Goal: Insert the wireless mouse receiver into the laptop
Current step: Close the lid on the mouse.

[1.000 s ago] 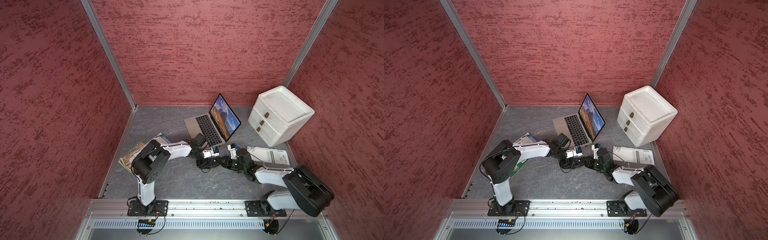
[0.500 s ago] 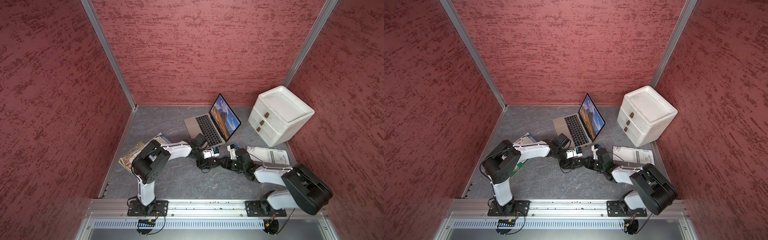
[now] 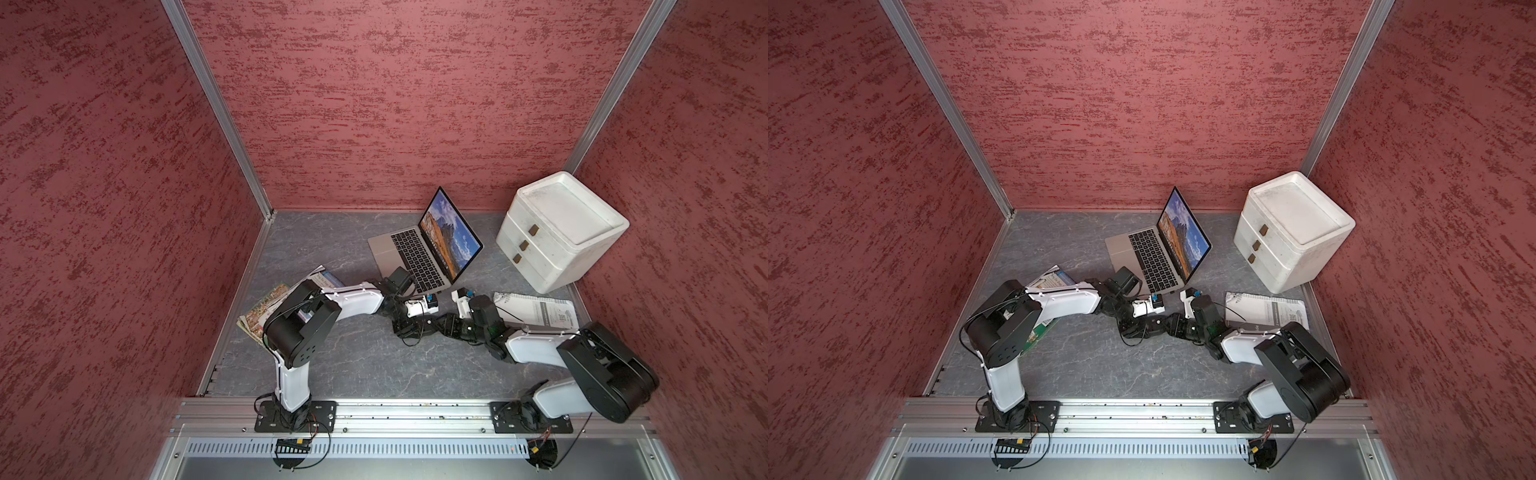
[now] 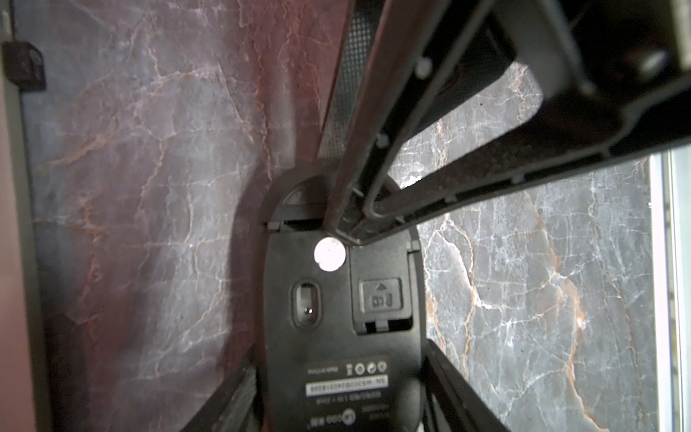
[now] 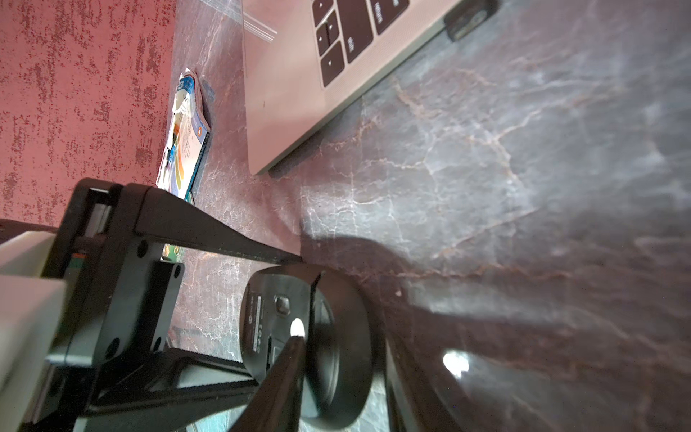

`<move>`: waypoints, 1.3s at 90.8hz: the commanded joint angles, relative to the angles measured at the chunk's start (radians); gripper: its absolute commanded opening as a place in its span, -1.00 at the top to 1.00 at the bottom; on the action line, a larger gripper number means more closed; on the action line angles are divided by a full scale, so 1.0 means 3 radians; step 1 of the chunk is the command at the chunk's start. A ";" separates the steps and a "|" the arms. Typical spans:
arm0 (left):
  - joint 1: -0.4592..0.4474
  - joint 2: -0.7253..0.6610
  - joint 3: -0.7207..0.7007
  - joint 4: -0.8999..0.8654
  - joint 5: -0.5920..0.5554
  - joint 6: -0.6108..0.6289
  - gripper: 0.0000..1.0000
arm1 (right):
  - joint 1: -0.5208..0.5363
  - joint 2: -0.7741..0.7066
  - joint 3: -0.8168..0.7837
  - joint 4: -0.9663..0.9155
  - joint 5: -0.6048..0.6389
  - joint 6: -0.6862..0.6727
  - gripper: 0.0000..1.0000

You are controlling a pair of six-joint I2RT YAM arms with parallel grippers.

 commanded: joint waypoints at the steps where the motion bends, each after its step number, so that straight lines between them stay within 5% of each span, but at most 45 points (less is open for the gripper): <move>1: -0.0044 0.0136 0.0006 -0.0068 -0.0032 0.0008 0.45 | 0.0072 -0.0125 -0.0026 -0.0629 0.0043 -0.0134 0.04; 18: -0.0040 0.0137 0.0003 -0.0070 -0.0044 0.0015 0.45 | 0.0014 -0.0683 0.0072 -0.1299 0.0345 -0.0287 -0.34; 28: -0.0044 0.0127 0.0002 -0.0071 -0.0057 0.0029 0.45 | -0.0085 -0.0931 0.0140 -0.1615 0.0323 -0.0364 -0.37; 60: -0.0121 0.0111 -0.0018 -0.0095 -0.0120 0.0134 0.45 | -0.0257 -0.0478 0.0458 -0.1238 -0.0157 -0.0341 0.28; 118: -0.0134 0.0119 0.0010 -0.0130 -0.0119 0.0139 0.45 | -0.0238 -0.0158 0.0486 -0.1019 -0.0421 -0.0403 0.65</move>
